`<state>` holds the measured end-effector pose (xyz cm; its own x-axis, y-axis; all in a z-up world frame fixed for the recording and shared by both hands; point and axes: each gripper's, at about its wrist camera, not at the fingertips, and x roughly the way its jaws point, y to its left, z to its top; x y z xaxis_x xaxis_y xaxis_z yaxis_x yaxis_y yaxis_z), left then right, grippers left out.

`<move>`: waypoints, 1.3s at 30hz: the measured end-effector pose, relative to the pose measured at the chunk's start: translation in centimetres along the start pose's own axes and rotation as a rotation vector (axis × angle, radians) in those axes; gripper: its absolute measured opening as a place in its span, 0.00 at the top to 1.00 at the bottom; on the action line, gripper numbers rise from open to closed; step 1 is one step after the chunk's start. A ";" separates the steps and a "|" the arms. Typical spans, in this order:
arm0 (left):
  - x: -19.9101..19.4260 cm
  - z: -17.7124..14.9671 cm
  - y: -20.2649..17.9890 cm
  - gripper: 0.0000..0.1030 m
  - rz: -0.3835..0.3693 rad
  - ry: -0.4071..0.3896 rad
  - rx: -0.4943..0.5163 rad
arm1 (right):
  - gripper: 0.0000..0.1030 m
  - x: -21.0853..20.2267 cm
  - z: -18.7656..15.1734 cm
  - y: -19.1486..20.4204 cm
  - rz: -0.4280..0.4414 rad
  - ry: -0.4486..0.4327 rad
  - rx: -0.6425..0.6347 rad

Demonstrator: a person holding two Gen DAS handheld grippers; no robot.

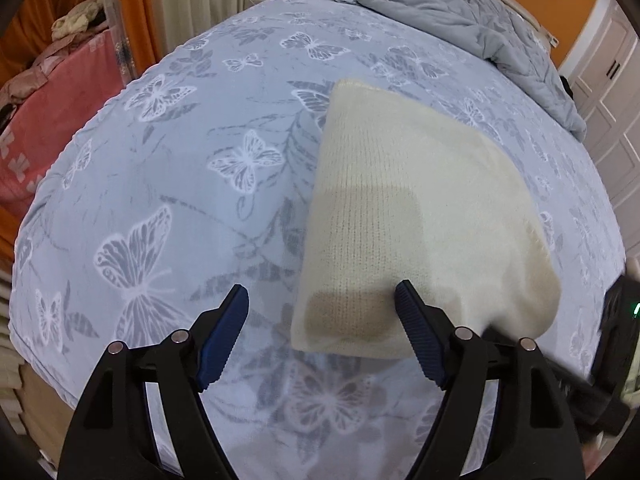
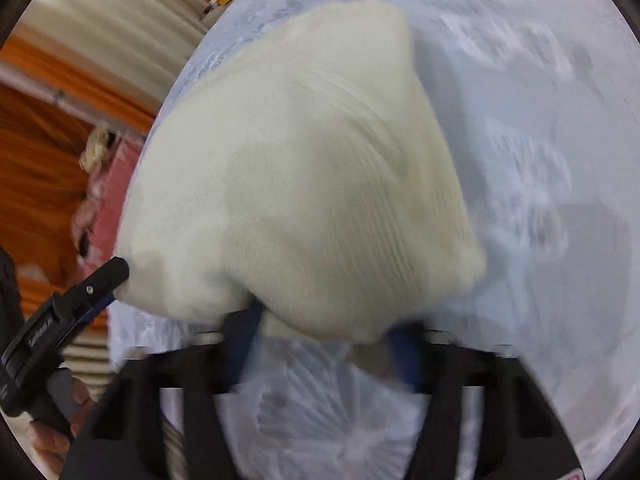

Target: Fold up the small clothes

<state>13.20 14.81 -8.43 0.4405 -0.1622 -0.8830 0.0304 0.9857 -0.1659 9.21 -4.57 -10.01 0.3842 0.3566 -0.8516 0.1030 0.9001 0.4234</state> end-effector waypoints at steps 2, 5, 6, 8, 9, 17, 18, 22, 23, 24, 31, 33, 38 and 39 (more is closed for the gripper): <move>0.1 0.2 -0.3 0.28 -0.001 -0.005 0.017 | 0.80 -2.1 1.2 1.3 -0.032 -0.056 -0.084; 0.3 0.2 -0.9 0.23 -0.007 -0.010 0.043 | 0.80 -2.1 1.8 2.4 -0.140 -0.058 -0.209; 0.5 0.1 -1.2 0.23 -0.007 -0.005 0.047 | 0.78 -0.5 1.7 1.6 -0.158 -0.002 -0.198; 1.2 -0.3 -1.5 0.23 -0.002 0.015 0.048 | 0.72 2.6 0.2 0.4 -0.210 0.099 -0.195; 1.5 -0.6 -1.6 0.23 -0.003 0.023 0.047 | 0.71 2.5 -0.2 0.2 -0.211 0.083 -0.192; -1.6 -2.4 -0.8 0.25 -0.011 -0.005 0.022 | 0.51 -5.2 -3.8 -0.8 -0.139 -0.074 0.069; -2.3 -2.8 -0.8 0.25 -0.010 -0.010 0.025 | 0.48 -6.2 -4.4 -0.4 -0.148 -0.092 0.072; -4.7 -4.8 -1.2 0.23 -0.017 -0.030 0.023 | 0.42 -10.5 -6.3 -0.9 -0.173 -0.167 0.075; -5.4 -5.5 -1.4 0.20 -0.013 -0.035 0.024 | 0.38 -11.4 -6.9 -0.8 -0.186 -0.188 0.071; -5.8 -5.9 -1.6 0.17 -0.012 -0.038 0.026 | 0.34 -12.2 -7.6 -1.3 -0.192 -0.202 0.069; -7.6 -10.0 -4.0 0.11 0.004 -0.056 0.126 | 0.25 -13.3 -10.6 -1.4 -0.203 -0.223 -0.022; -7.2 -10.3 -4.0 0.11 0.015 -0.048 0.138 | 0.35 -12.1 -10.3 -1.7 -0.192 -0.202 -0.060; -3.6 -7.4 -2.5 0.21 0.081 -0.013 0.123 | 0.48 -6.5 -6.6 -2.8 -0.137 -0.061 -0.041; -3.1 -6.6 -1.9 0.21 0.075 -0.006 0.096 | 0.47 -5.6 -5.9 -3.0 -0.131 -0.046 -0.020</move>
<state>5.86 13.11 -8.31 0.4503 -0.0880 -0.8885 0.0830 0.9949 -0.0565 1.31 -7.84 -8.31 0.4103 0.2241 -0.8840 0.1367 0.9433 0.3025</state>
